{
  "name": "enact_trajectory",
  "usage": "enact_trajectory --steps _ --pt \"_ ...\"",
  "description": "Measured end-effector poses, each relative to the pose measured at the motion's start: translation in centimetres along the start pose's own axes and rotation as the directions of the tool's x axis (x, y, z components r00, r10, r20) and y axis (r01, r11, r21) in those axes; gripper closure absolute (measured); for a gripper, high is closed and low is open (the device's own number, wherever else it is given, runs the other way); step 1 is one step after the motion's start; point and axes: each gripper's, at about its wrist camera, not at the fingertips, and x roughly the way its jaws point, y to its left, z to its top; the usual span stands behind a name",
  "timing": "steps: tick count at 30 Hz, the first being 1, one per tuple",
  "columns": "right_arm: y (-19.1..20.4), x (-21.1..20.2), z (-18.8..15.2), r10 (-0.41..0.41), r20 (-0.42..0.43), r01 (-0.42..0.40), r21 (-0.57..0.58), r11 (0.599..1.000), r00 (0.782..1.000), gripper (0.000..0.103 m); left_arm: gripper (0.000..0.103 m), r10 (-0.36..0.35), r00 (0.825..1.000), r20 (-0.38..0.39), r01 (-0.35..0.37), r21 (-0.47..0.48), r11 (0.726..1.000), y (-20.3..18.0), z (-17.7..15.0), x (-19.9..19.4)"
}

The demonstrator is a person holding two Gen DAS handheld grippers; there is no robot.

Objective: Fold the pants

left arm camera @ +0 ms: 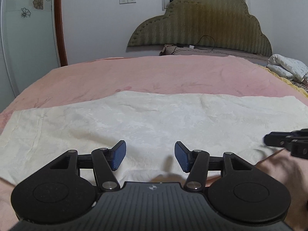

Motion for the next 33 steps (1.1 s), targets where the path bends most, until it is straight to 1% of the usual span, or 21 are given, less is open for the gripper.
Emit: enact_trajectory --steps 3,4,6,7,8,9,10,11,13,16,18,20,23,24,25,26,27,30,33 --pt "1.9 1.1 -0.2 0.064 -0.023 -0.063 0.01 0.998 0.998 0.088 0.034 0.029 1.0 -0.012 -0.029 -0.012 1.0 0.2 0.0 -0.2" --pt "2.5 1.5 -0.3 0.066 -0.029 -0.066 0.002 0.998 0.997 0.087 0.032 0.038 0.999 -0.017 -0.038 -0.02 0.999 0.4 0.0 -0.2" --pt "3.2 1.7 -0.3 0.054 -0.036 -0.055 -0.013 0.998 0.998 0.081 0.027 0.057 0.998 -0.022 -0.058 -0.04 0.997 0.8 -0.1 -0.2" --pt "3.3 2.0 -0.1 0.044 -0.03 -0.044 -0.018 0.999 0.999 0.073 0.026 0.064 0.998 -0.021 -0.065 -0.048 0.997 1.0 -0.1 -0.2" --pt "3.6 1.9 -0.2 0.028 -0.018 -0.029 -0.027 0.999 0.999 0.06 0.024 0.073 0.997 -0.021 -0.074 -0.051 0.996 1.1 -0.2 -0.2" --pt "3.8 1.7 -0.1 0.007 -0.004 -0.007 -0.037 0.999 1.0 0.051 0.022 0.084 0.996 -0.02 -0.085 -0.052 0.995 1.2 -0.2 -0.3" --pt "4.0 1.5 0.1 -0.01 0.017 0.011 -0.05 0.999 1.0 0.039 0.021 0.094 0.995 -0.018 -0.095 -0.053 0.994 1.3 -0.2 -0.2" --pt "4.4 1.3 0.2 -0.021 0.039 0.023 -0.067 0.997 0.999 0.036 0.019 0.103 0.995 -0.016 -0.104 -0.052 0.993 1.3 -0.2 -0.2" --pt "5.1 1.2 0.6 -0.031 0.067 0.037 -0.095 0.995 0.997 0.035 0.018 0.113 0.993 -0.017 -0.113 -0.05 0.992 1.4 -0.2 -0.2" --pt "5.9 1.6 0.7 -0.016 0.066 0.023 -0.109 0.994 0.998 0.019 0.017 0.124 0.992 -0.028 -0.125 -0.042 0.991 1.5 -0.2 -0.2" --pt "6.4 2.3 0.6 -0.022 0.058 0.029 -0.118 0.993 0.998 0.018 0.017 0.136 0.99 -0.027 -0.137 -0.041 0.99 1.5 -0.3 -0.3" --pt "6.7 3.2 0.3 -0.051 0.044 0.057 -0.128 0.99 0.998 0.017 0.017 0.143 0.989 -0.029 -0.144 -0.042 0.989 1.7 -0.2 -0.3" --pt "6.3 4.4 -0.1 -0.091 0.013 0.092 -0.105 0.99 0.996 0.016 0.017 0.148 0.988 -0.034 -0.149 -0.051 0.988 2.1 -0.1 -0.2" --pt "6.1 4.7 -0.2 -0.106 0.004 0.106 -0.096 0.99 0.994 0.014 0.017 0.15 0.988 -0.038 -0.152 -0.055 0.987 2.3 0.0 -0.1" --pt "5.9 5.0 -0.3 -0.121 -0.003 0.12 -0.091 0.989 0.993 0.009 0.017 0.152 0.988 -0.04 -0.154 -0.059 0.986 2.4 0.0 0.0" --pt "5.8 5.3 -0.5 -0.137 -0.011 0.136 -0.087 0.987 0.991 0.002 0.017 0.152 0.987 -0.042 -0.154 -0.061 0.986 2.5 0.0 0.0" --pt "5.6 5.7 -0.7 -0.151 -0.021 0.148 -0.084 0.985 0.988 0.0 0.017 0.152 0.987 -0.043 -0.155 -0.061 0.986 2.6 0.0 0.1" --pt "5.4 6.3 -1.2 -0.169 -0.035 0.166 -0.074 0.983 0.985 0.0 0.017 0.155 0.987 -0.044 -0.157 -0.061 0.986 2.7 0.0 0.1" --pt "5.5 6.3 -1.4 -0.185 -0.026 0.182 -0.094 0.979 0.982 0.0 0.017 0.153 0.987 -0.046 -0.155 -0.06 0.986 2.7 0.0 0.2"
